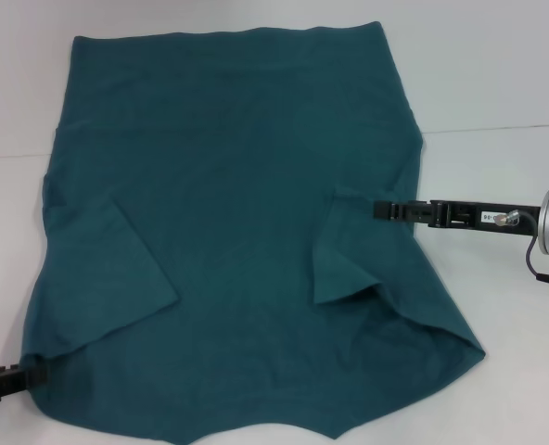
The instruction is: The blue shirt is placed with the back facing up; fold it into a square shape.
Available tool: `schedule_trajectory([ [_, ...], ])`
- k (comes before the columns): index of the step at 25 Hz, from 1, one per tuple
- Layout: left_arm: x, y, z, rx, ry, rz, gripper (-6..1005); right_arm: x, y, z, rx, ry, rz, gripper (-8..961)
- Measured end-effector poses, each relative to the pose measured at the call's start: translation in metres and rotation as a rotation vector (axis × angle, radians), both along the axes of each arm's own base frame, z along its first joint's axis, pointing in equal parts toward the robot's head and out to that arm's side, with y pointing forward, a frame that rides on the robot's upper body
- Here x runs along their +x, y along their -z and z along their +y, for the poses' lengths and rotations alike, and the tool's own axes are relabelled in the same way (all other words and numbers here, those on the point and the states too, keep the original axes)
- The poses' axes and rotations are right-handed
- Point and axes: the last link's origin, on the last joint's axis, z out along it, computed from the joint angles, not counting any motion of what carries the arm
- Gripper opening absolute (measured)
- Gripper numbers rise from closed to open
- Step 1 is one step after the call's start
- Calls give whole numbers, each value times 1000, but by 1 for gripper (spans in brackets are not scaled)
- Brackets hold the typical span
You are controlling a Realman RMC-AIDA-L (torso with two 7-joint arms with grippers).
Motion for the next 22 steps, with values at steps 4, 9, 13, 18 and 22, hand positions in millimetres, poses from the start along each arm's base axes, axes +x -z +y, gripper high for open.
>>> schedule_trajectory([
  [4,0,0,3,4,-6,3,328,0,0,0,1,1,1,914],
  [9,1,1,4,4,-7,5,186,1,0,-1,1,1,1,914],
  [13,1,1,4,5,-7,4,52,2,0,-1,2,1,-1,914],
  [18,0,-2,4,26,-20,-7,18,6,-3,-3,-3,4,-15,915],
  [22,-3,-6,3,47,-40,-16,18,13,-11,-10,-28,9,-9,915],
])
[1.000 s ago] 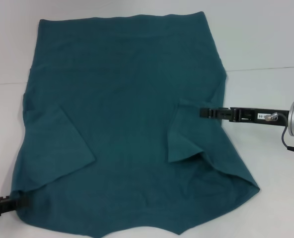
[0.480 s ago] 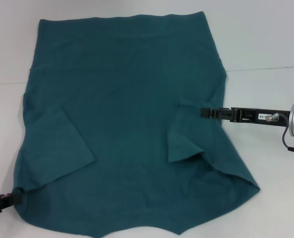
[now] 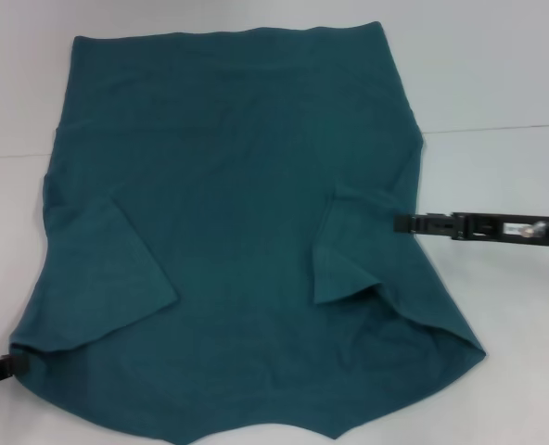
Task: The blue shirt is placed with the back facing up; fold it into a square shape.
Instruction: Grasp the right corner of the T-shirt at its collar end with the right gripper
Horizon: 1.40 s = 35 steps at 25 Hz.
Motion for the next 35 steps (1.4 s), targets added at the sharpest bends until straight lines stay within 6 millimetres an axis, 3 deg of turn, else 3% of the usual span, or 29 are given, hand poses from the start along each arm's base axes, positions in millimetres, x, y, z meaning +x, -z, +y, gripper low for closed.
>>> schedule_trajectory([
  [11,-5,-7,-4,39,-25,-20,19,32,-25,-29,-108,159,41,915],
  [22,-4,-7,-5,36,-16,-29,18,42,-10,-40,-166,211,-2,915],
  [35,-2,-6,-4,33,-11,-35,19,40,6,-28,-103,223,-47,914],
])
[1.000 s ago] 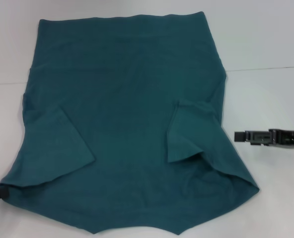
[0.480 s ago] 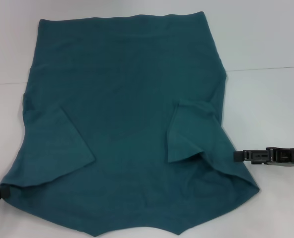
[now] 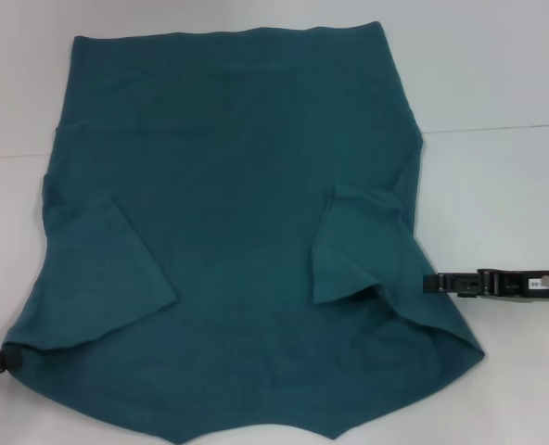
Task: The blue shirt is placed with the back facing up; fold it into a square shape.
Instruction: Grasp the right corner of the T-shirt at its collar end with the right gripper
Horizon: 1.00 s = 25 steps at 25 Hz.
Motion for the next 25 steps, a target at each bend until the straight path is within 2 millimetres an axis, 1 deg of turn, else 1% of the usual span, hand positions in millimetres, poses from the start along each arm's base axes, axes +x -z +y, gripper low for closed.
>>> schedule_trajectory([
  [5,0,0,1,0,2,0,18,-5,6,2,-15,-16,-14,914],
  [17,0,0,0,0,1,-1,19,-7,9,4,-29,-30,-27,914],
  [25,0,0,0,-1,1,-1,19,-10,12,-1,-66,-46,-19,915],
])
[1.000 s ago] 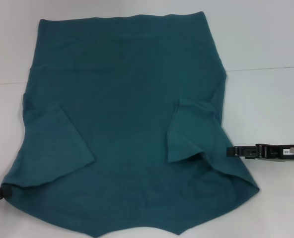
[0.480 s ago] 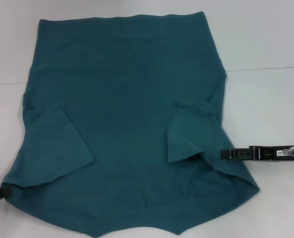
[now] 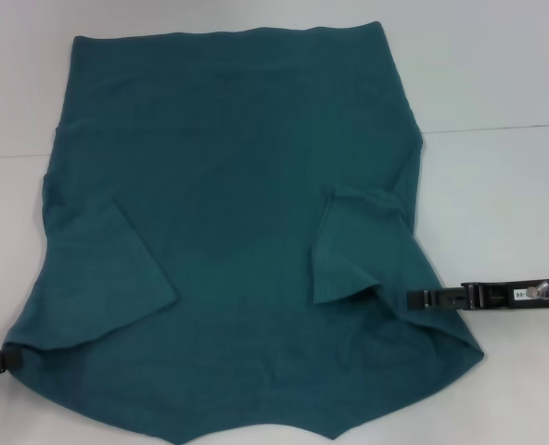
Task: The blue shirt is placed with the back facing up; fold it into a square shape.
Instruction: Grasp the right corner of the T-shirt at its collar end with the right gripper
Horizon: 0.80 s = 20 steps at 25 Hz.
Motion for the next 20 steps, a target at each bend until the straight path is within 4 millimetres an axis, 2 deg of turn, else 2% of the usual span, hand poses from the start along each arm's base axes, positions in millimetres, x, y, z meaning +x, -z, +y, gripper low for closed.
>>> schedule_trajectory([
  [10,1,2,1,-2,0,-6,18,0,-7,-18,-90,-15,58,915],
  [20,3,2,1,9,3,-16,18,17,-18,-40,-110,41,91,914],
])
